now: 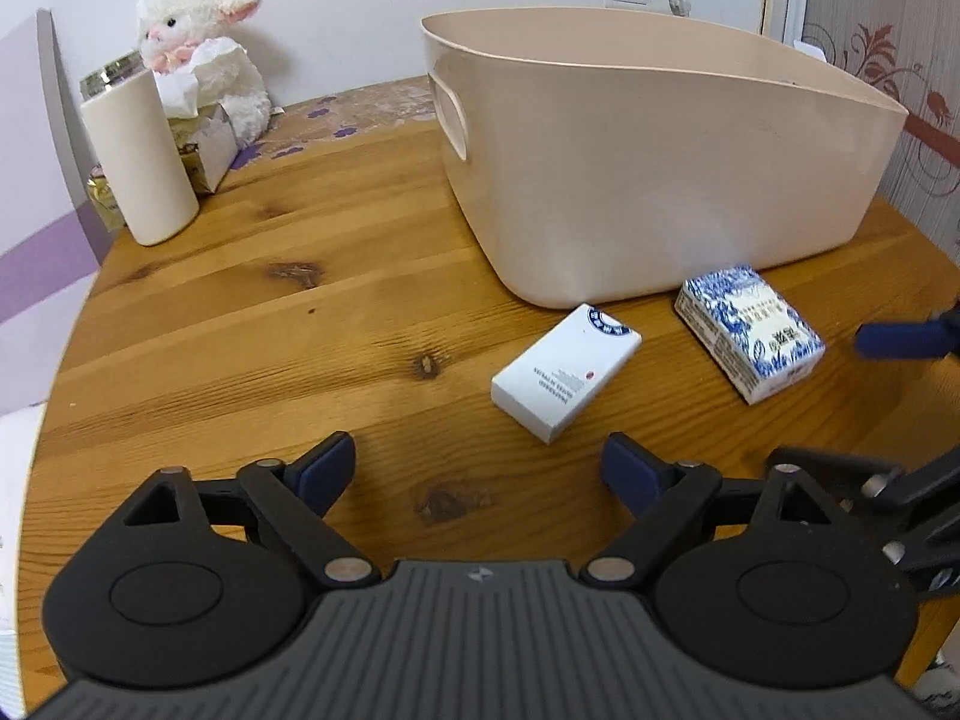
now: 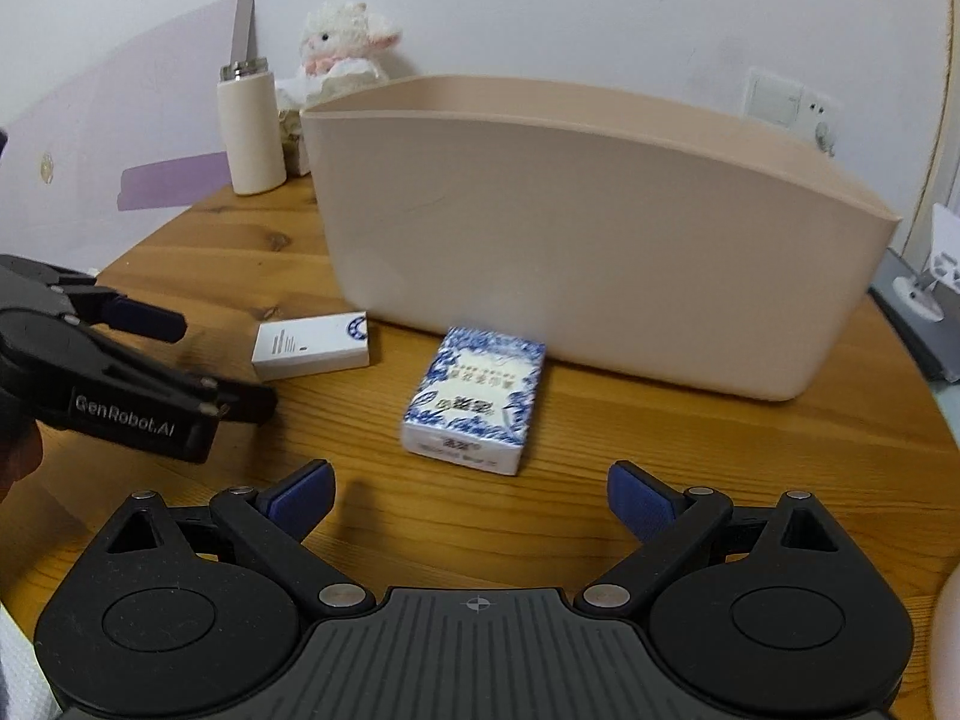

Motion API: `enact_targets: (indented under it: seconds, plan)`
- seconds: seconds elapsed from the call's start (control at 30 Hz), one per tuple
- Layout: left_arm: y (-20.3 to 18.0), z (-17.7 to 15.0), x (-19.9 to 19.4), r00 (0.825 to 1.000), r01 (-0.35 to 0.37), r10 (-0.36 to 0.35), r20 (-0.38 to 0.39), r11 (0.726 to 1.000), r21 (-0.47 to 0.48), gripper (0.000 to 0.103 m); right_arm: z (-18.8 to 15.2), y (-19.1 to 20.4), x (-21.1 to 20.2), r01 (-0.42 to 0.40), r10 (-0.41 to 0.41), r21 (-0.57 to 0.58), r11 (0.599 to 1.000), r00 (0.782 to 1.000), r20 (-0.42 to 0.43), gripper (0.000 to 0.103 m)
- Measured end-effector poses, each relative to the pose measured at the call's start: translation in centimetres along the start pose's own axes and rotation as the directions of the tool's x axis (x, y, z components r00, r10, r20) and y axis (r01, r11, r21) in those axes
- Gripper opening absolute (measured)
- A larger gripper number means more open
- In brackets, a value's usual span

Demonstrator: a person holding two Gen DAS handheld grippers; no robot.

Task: Organize objects
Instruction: 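Grasp the white box with the left tool while the right tool grasps the blue-and-white box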

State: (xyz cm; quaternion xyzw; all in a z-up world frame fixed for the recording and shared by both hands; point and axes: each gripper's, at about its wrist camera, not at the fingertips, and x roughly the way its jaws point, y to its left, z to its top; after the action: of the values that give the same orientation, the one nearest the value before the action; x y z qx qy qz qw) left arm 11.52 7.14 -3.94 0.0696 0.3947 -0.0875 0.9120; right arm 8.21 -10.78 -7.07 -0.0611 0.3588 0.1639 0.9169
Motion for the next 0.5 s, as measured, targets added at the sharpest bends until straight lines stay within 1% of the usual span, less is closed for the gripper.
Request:
enact_targets:
  seconds: [0.07,0.23,0.5]
  plan:
    - [0.1,0.2,0.4,1.000,0.015,-0.015,0.005,1.000,-0.011,0.093,0.2,0.1,0.8,0.006,-0.006,0.000,1.000,1.000,-0.003,0.099]
    - [0.2,0.8,1.3,0.999,0.042,-0.042,0.012,0.999,-0.017,0.094,0.7,-0.2,1.7,0.026,-0.027,0.018,0.999,0.999,0.020,0.099]
    - [0.2,1.7,2.3,0.999,0.034,-0.033,0.028,0.999,-0.024,0.094,1.1,-0.9,2.6,0.037,-0.038,0.022,0.999,0.998,0.050,0.098]
